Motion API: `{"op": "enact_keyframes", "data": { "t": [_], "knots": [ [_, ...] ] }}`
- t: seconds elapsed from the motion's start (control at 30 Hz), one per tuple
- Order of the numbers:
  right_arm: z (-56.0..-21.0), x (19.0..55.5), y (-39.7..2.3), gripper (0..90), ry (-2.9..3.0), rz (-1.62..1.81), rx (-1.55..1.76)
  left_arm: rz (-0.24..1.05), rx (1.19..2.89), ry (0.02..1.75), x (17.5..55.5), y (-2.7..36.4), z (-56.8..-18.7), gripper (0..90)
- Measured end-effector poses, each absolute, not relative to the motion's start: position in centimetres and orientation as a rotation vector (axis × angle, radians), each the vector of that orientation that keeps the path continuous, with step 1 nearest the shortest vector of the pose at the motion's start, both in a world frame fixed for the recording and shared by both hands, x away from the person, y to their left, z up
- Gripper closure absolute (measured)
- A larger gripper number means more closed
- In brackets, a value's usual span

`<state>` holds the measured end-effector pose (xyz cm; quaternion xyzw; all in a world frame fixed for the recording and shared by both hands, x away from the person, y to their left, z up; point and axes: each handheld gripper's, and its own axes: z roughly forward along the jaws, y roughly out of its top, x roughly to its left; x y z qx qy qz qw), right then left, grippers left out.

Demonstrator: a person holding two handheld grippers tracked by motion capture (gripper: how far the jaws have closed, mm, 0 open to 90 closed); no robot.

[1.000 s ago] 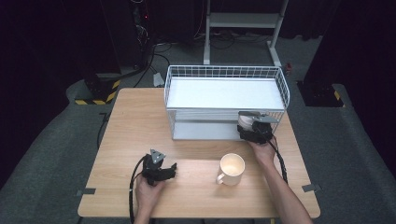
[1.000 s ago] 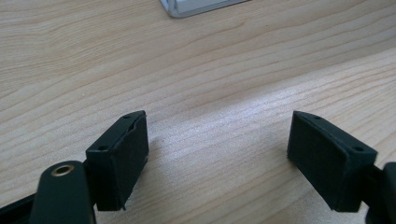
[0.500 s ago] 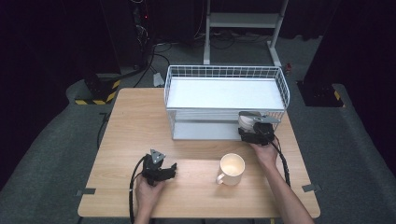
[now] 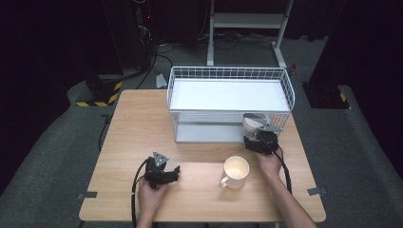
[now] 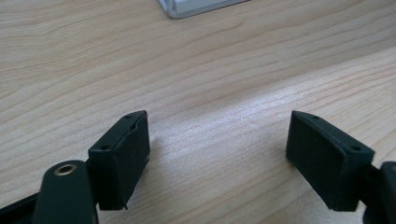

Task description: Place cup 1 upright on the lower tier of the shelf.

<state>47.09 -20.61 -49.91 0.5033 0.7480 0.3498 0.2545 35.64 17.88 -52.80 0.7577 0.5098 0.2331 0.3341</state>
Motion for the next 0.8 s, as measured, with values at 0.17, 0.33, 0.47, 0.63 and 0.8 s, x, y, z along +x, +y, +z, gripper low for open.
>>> {"op": "enact_keyframes", "data": {
  "t": [0.17, 0.33, 0.47, 0.63, 0.8],
  "knots": [
    [-50.1, 47.2, -20.5, 23.3, 2.018, 0.961, 1.406, 0.609, 1.978, 1.331, 35.6, 17.9, -52.8, 21.9],
    [-50.4, 47.7, -20.3, 28.9, 2.001, 0.958, 1.411, 0.608, 1.978, 1.33, 35.6, 17.9, -52.8, 22.1],
    [-50.6, 48.0, -20.6, 37.3, 1.995, 0.962, 1.403, 0.609, 1.978, 1.33, 35.6, 17.9, -52.8, 22.1],
    [-50.8, 48.3, -20.7, 38.0, 1.992, 0.975, 1.403, 0.608, 1.978, 1.33, 35.6, 17.9, -52.8, 22.1],
    [-50.5, 48.8, -20.5, 38.6, 1.993, 0.96, 1.441, 0.608, 1.978, 1.33, 35.6, 17.9, -52.8, 22.1]
  ]
}}
